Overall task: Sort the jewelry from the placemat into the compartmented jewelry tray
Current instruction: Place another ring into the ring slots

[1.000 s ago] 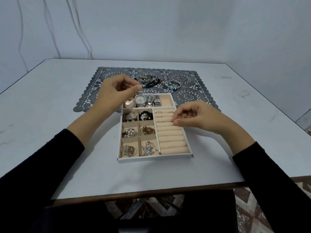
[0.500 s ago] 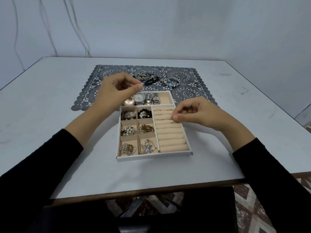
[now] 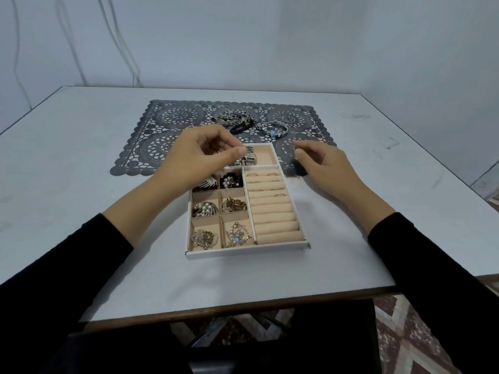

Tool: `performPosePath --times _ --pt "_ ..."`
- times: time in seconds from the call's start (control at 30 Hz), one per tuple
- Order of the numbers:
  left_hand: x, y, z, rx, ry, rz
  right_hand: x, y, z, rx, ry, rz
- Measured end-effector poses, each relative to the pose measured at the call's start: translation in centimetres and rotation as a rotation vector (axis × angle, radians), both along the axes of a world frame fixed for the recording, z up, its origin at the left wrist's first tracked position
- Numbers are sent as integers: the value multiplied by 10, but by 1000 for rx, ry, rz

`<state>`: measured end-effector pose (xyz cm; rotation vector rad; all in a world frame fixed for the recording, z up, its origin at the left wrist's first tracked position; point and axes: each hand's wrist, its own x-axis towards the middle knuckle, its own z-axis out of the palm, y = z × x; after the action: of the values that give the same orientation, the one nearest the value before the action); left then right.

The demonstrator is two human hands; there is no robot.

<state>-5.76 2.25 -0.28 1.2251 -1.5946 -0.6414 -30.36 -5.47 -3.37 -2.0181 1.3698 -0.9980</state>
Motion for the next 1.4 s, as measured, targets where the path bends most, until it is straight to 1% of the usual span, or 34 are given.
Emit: performPosePath --times 0.07,0.1,0.2,0.27,0.47,0.77,0.9,1.07,1.4 --pt "-2 1 0 10 -31 -33 0 -4 -1 -69 185 -3" --pt "-3 2 0 19 -48 -49 0 -6 -1 -88 244 0" --pt "-7 4 0 41 -91 -87 1 -9 0 -139 339 7" --pt "-10 6 -1 44 -127 -105 2 -9 0 -134 385 6" --pt "-17 12 0 81 -208 -172 1 -11 0 -106 414 31" --pt "-20 12 -5 51 -377 -215 3 -5 4 -84 410 12" --pt "-19 12 -4 48 -410 -241 3 -5 4 -82 403 7" --pt "-15 11 -1 45 -496 -269 2 -5 3 -84 404 5" --pt "-11 10 4 150 -463 -292 2 -6 3 -85 406 -2"
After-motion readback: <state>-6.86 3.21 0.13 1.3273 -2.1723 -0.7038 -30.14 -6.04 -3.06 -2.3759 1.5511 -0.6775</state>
